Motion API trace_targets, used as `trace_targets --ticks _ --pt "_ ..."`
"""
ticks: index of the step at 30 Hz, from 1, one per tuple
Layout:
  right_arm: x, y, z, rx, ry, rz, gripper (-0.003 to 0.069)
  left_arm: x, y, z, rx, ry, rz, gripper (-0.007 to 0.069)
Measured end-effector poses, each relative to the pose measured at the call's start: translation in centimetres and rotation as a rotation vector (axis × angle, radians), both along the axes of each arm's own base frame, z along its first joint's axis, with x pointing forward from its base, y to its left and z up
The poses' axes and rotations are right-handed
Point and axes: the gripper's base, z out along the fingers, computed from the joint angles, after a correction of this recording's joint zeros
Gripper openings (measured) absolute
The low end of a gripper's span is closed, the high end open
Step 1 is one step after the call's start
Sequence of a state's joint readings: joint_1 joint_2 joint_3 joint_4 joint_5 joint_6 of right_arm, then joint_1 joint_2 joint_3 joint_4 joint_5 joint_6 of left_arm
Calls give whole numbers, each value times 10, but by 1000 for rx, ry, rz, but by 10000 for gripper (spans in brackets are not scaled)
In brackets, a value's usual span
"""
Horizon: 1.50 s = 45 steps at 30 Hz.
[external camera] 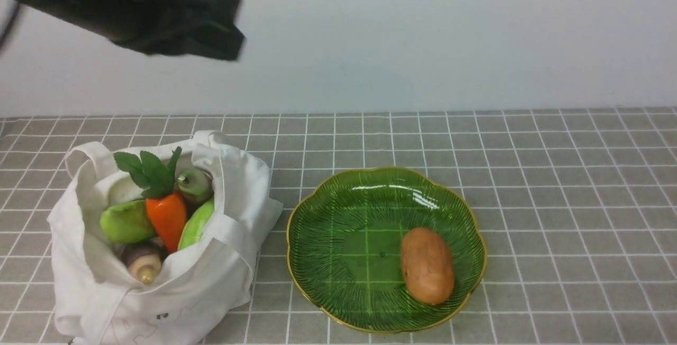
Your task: Take vegetables from bag on grey coffee tablecloth place on plate.
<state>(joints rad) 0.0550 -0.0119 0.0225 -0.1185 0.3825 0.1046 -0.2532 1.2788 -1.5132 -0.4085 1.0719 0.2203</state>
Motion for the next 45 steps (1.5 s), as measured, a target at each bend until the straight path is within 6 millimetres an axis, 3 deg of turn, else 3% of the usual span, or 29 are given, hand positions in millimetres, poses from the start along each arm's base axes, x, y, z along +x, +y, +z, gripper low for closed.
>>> trace_targets --ticks 3,4,6,9,11,14,17,27,42,45 --pt "0 0 0 0 0 0 -15 -52 18 19 -11 -145 33 -5" --pt "0 0 0 0 0 0 -15 -55 19 18 -12 -148 36 -5" --pt "0 0 0 0 0 0 -15 -97 31 13 -50 -248 72 -5" --pt "0 0 0 0 0 0 -15 -121 40 1 -90 -334 115 -5" --pt "0 0 0 0 0 0 -15 -144 49 -20 -131 -420 157 -5" --pt "0 0 0 0 0 0 -15 -158 55 -42 -162 -488 193 -5" --pt "0 0 0 0 0 0 -15 -180 63 -79 -188 -541 220 -5" --pt "0 0 0 0 0 0 -15 -190 65 -139 -169 -479 223 -5" --pt "0 0 0 0 0 0 -15 -187 74 -141 58 -607 219 -5" --pt "0 0 0 0 0 0 -15 -190 80 -151 94 -618 284 -5"
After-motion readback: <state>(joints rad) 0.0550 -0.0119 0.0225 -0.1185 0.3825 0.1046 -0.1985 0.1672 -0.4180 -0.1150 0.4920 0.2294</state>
